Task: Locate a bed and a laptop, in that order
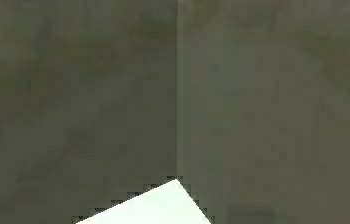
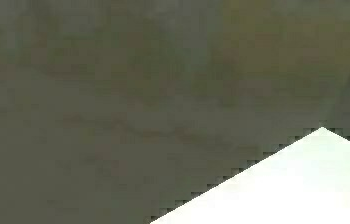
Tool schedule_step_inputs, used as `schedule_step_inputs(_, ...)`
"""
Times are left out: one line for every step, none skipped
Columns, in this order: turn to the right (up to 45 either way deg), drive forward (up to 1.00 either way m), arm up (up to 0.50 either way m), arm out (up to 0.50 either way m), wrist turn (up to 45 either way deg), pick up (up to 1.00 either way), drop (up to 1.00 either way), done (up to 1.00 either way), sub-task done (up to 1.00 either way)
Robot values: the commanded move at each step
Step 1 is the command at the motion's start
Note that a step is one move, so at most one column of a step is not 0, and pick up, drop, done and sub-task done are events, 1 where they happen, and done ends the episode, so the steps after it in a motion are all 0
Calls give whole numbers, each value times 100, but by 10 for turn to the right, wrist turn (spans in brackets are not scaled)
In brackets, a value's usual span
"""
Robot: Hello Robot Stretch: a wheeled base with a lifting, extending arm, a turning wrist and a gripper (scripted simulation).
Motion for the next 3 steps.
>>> schedule_step_inputs(-450, 0, 0, 0, 0, 0, 0, 0, 0)
schedule_step_inputs(-450, 0, 0, 0, 0, 0, 0, 0, 0)
schedule_step_inputs(-450, 0, 0, 0, 0, 0, 0, 0, 0)
